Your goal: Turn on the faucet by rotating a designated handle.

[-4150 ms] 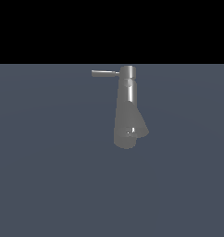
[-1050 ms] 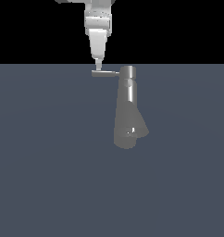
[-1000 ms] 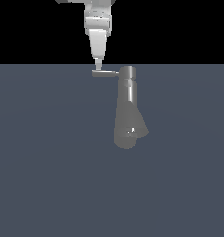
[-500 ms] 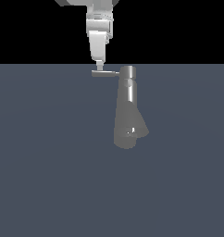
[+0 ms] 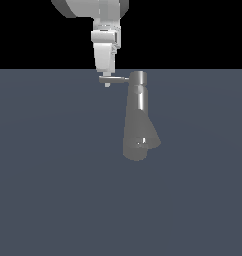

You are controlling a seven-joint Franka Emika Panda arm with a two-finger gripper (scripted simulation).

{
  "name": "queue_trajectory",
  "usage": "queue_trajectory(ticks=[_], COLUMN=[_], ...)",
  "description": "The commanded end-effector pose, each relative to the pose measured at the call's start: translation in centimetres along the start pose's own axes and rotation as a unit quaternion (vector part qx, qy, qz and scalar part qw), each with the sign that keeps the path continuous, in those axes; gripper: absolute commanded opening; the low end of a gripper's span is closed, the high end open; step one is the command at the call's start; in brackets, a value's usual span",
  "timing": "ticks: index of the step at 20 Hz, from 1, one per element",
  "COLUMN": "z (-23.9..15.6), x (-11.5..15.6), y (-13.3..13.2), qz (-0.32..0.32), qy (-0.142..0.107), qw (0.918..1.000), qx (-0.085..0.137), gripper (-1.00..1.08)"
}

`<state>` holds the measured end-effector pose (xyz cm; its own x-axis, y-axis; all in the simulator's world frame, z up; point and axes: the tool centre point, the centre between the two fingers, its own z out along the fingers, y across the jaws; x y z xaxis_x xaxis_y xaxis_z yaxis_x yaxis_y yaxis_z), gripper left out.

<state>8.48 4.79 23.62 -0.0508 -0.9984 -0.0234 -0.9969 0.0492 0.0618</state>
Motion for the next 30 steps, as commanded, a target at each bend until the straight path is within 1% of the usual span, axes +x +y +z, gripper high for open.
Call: queue_trajectory(ticks=[1,5,30], z=[0.1,0.1,-2.9], x=[0.0,0.0,-0.3], y=[-0.1,-0.1,7.3], qz=[0.003,0.003,0.003], qy=[0.000,0.000,0.000], qw=[1.0000,1.0000,1.0000], qx=[0.000,0.000,0.000], gripper=[-1.00,-1.00,-1.00])
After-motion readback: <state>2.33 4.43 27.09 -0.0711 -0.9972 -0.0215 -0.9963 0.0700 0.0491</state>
